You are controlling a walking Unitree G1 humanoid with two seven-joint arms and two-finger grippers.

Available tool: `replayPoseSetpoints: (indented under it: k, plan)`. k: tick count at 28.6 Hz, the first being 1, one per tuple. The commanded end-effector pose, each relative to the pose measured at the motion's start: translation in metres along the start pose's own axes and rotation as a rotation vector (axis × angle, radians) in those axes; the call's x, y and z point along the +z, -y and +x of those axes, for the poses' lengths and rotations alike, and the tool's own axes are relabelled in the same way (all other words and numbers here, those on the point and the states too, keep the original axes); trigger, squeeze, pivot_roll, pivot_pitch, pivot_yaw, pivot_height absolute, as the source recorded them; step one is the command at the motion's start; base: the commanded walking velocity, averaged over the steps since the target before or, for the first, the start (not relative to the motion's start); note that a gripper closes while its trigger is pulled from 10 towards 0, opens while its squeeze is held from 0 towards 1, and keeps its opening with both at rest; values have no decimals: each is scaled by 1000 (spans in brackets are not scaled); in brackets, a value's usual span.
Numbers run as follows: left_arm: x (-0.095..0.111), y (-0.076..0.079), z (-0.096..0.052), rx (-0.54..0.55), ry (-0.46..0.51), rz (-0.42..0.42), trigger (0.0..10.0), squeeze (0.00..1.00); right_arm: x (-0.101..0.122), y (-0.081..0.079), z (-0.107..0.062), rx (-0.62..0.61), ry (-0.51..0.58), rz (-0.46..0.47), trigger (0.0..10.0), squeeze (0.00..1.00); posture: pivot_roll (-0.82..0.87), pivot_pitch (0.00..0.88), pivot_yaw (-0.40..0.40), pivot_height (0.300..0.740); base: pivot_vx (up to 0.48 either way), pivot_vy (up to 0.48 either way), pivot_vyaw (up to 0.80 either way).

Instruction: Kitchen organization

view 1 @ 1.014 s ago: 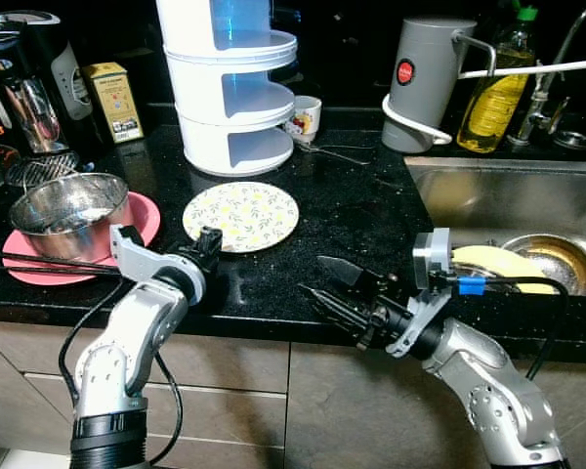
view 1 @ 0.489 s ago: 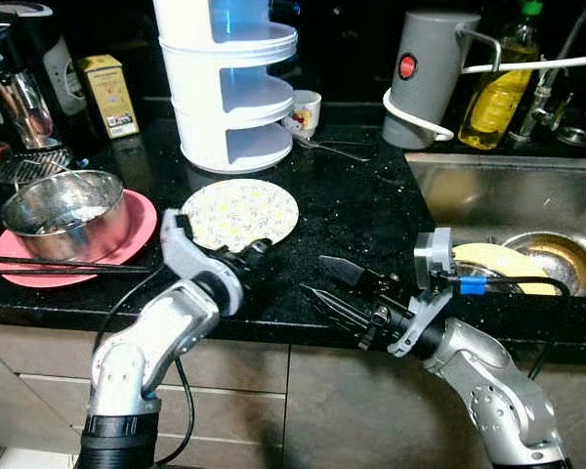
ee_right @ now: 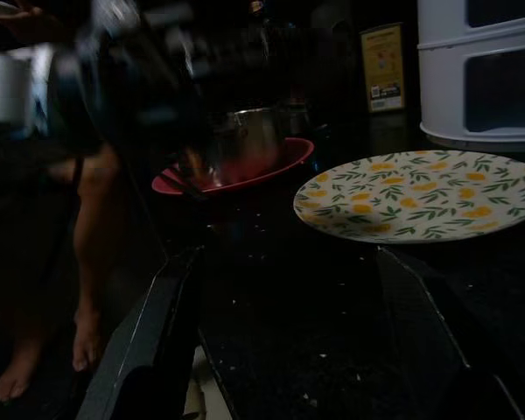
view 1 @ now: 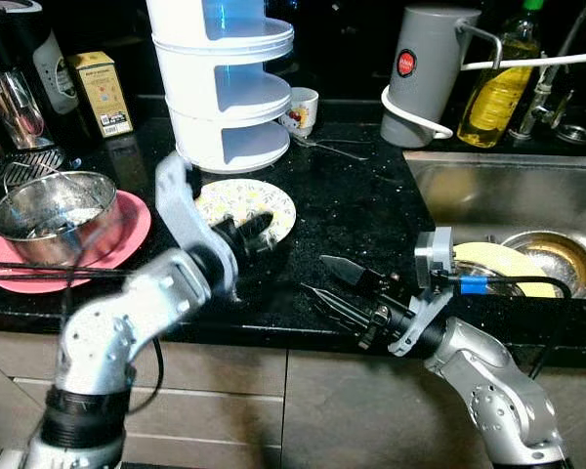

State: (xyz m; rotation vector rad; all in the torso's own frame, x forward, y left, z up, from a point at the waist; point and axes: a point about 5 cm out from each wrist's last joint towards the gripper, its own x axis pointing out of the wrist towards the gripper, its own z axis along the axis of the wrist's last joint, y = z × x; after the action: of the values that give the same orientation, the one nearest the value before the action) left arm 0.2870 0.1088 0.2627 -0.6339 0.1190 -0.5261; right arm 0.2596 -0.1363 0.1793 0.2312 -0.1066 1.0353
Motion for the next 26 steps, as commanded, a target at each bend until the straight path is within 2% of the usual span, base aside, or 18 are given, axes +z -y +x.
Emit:
replayPoseSetpoints:
  k: [1,2,3,4,5,7,8,9,12,13,14,15,16,17,18,21,26]
  plan:
    - [9,6,-3,-40,27,67,10000,0,2,0,0,0,9,-4,10000,0,-20,0,0,740,0,0,0]
    - [12,9,-4,-56,36,91,10000,0,2,0,1,0,9,-3,10000,0,-20,0,-1,740,0,0,0]
    - [16,12,-5,-69,49,159,10000,0,2,0,1,1,9,-3,10000,0,-20,0,-1,740,0,0,0]
    - [16,12,-5,-69,49,159,10000,0,2,0,1,1,9,-3,10000,0,-20,0,-1,740,0,0,0]
    - [18,13,-6,-78,49,236,10000,0,1,0,1,2,9,-1,10000,0,-20,0,-1,740,0,0,0]
    - [22,13,-8,-63,52,442,10000,0,1,-1,1,3,7,1,10000,0,-19,0,-3,740,0,0,0]
    - [26,10,-9,-39,64,511,10000,0,0,-1,1,4,6,3,10000,0,-19,0,-4,740,0,0,0]
    - [26,10,-9,-39,64,511,10000,0,0,-1,1,4,6,3,10000,0,-19,0,-4,740,0,0,0]
    - [45,-2,-12,56,122,727,10000,0,-6,0,5,-4,-24,11,10000,0,-13,0,-8,740,0,0,0]
    - [45,-2,-12,56,122,727,10000,0,-6,0,5,-4,-24,11,10000,0,-13,0,-8,740,0,0,0]
    - [50,-6,-13,80,137,771,10000,0,-10,0,7,-11,-42,13,10000,0,-13,0,-8,740,0,0,0]
    - [54,-8,-15,98,157,785,10000,0,-15,3,12,-47,-71,-12,10000,0,-12,0,-10,740,0,0,0]
    - [59,-11,-18,106,199,745,10000,0,-22,16,22,-182,-107,-44,10000,0,-10,0,-12,740,0,0,0]
    - [59,-11,-18,106,199,745,10000,0,-22,16,22,-182,-107,-44,10000,0,-10,0,-12,740,0,0,0]
    - [62,-10,-20,93,238,674,10000,0,-22,23,32,-242,-86,-34,10000,0,-6,0,-14,740,0,0,0]
    - [60,-6,-23,49,256,598,10000,0,-15,22,47,-212,-65,-58,10000,0,4,0,-21,740,0,0,0]
    - [57,-16,-28,89,251,577,10000,0,-9,26,65,-187,-75,-99,10000,0,27,0,-42,740,0,0,0]
